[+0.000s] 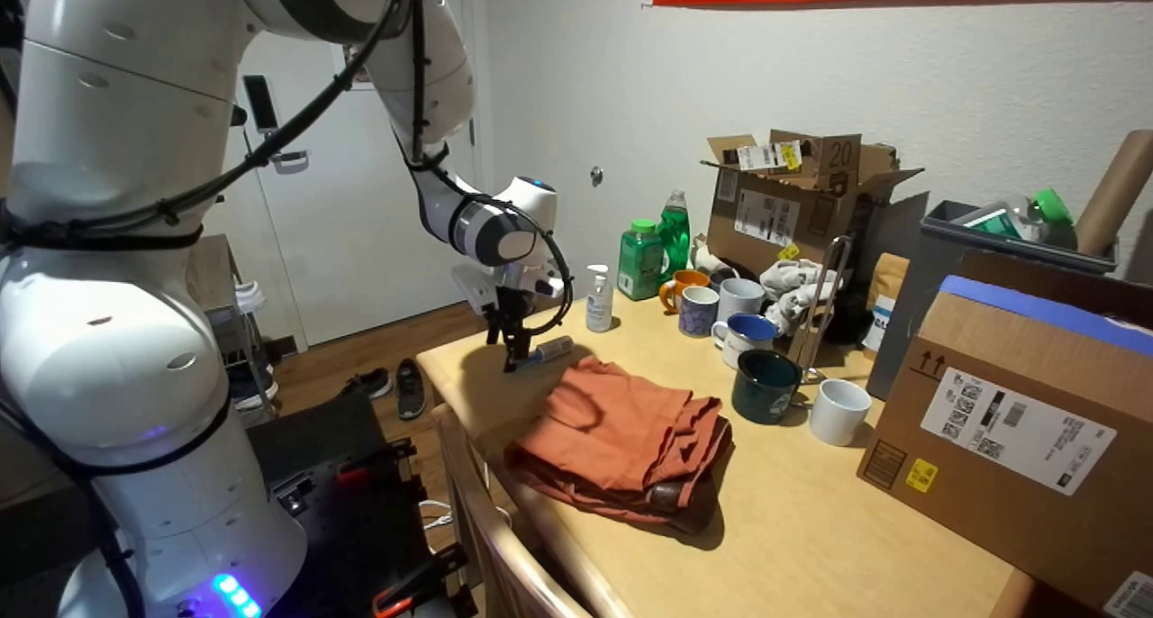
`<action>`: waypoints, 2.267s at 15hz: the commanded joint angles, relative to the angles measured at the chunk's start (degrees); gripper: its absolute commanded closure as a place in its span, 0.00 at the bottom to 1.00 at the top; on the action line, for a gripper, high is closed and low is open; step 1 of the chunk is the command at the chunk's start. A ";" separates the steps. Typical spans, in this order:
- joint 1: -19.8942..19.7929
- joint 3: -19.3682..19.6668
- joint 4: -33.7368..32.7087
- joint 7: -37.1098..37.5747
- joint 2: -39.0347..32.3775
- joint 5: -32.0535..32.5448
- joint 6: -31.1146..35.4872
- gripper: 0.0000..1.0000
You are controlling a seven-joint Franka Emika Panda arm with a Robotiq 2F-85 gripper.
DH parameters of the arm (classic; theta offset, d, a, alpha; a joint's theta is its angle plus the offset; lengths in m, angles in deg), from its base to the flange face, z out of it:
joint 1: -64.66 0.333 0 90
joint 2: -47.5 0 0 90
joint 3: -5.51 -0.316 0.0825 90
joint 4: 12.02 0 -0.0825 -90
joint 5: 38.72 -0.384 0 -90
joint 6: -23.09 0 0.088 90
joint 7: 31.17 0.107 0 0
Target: Pick up the lint roller and use it on the orange fabric
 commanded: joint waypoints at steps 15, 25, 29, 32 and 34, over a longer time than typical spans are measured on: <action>9.29 7.58 -6.00 14.52 -5.31 11.59 0.10 0.00; 7.51 7.35 -8.15 11.04 -6.12 11.01 -2.49 0.48; 7.47 6.78 -9.40 10.26 -6.60 11.14 -4.94 0.79; 7.19 6.25 -10.11 8.97 -6.80 11.06 -6.74 0.96; 7.16 5.98 -10.04 8.17 -6.27 11.12 -7.40 0.98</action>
